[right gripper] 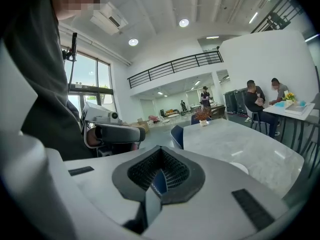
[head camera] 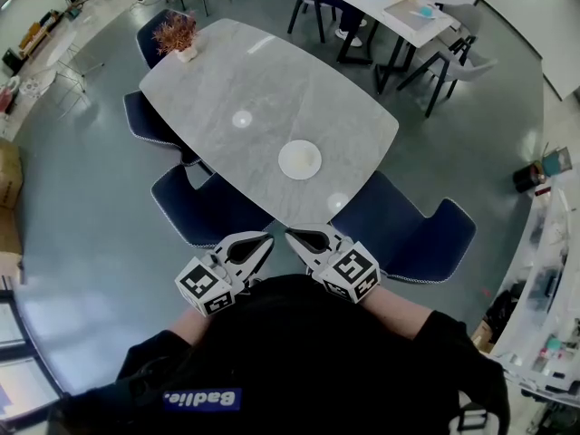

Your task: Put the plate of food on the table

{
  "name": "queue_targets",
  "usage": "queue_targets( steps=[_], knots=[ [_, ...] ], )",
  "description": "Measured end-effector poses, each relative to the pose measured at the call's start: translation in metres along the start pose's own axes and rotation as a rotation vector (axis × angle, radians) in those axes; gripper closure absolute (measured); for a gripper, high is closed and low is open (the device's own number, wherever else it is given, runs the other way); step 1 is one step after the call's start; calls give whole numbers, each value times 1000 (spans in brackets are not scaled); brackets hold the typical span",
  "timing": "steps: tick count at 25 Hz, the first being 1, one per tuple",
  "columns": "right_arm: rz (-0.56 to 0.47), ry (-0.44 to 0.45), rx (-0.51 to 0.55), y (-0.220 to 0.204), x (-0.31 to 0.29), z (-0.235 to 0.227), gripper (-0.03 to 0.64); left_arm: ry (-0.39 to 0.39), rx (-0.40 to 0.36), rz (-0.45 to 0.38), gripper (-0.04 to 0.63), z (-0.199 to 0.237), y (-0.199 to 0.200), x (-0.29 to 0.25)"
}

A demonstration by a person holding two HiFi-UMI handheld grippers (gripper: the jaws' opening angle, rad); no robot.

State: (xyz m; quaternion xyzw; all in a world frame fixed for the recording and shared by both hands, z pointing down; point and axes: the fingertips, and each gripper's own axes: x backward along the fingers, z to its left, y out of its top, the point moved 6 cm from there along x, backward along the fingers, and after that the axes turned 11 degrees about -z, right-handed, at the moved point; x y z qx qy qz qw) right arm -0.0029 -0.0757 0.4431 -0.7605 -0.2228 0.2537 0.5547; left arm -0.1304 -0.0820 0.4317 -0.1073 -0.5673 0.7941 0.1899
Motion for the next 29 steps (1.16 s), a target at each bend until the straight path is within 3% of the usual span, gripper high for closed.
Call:
queue_targets(
  steps=[29],
  knots=[
    [12, 1, -7, 1, 2, 3, 607, 8, -3, 3, 588, -4, 2, 3]
  ],
)
